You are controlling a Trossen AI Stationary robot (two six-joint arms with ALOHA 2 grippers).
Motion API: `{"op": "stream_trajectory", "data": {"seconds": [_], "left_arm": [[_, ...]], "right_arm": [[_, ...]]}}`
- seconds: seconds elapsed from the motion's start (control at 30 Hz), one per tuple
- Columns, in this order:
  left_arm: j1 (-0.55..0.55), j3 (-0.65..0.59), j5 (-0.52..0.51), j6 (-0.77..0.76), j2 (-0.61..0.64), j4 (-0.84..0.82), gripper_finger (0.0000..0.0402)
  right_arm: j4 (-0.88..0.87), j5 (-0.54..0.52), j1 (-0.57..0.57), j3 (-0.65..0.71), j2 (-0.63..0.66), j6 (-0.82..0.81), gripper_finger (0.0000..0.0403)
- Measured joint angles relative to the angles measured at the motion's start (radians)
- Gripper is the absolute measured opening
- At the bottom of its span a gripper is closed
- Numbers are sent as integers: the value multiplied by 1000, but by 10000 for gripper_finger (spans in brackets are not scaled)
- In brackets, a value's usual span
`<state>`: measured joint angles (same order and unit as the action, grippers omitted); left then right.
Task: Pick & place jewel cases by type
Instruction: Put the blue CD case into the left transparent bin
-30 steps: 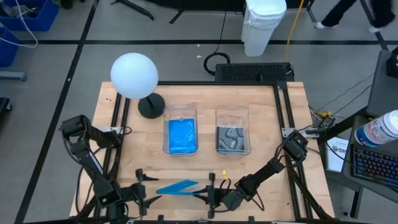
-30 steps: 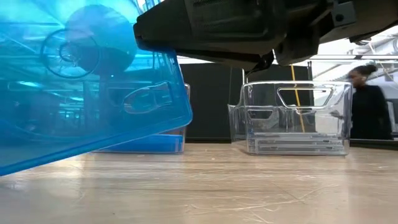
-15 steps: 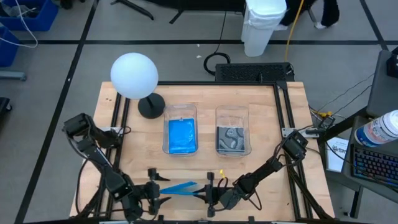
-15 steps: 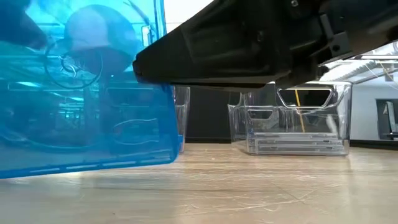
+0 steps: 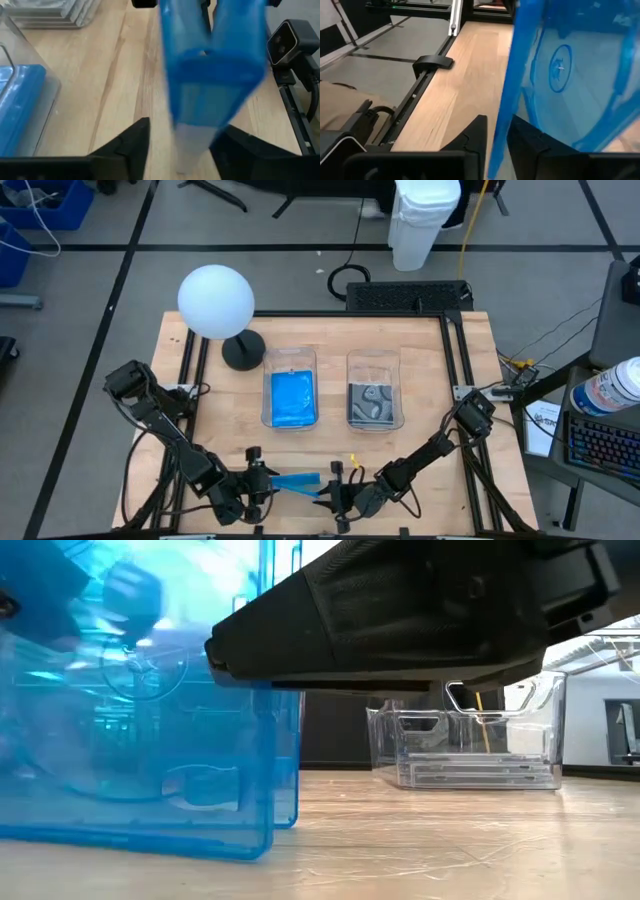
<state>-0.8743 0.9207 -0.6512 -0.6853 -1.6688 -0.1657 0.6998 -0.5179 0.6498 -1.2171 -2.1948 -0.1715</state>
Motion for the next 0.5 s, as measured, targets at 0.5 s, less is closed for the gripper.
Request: {"op": "stream_trajectory", "data": {"seconds": [0.5], "left_arm": [[12,1,61,53,1,-6,38]], "right_arm": [[-58,-93,7,0,0,-221,174]]}}
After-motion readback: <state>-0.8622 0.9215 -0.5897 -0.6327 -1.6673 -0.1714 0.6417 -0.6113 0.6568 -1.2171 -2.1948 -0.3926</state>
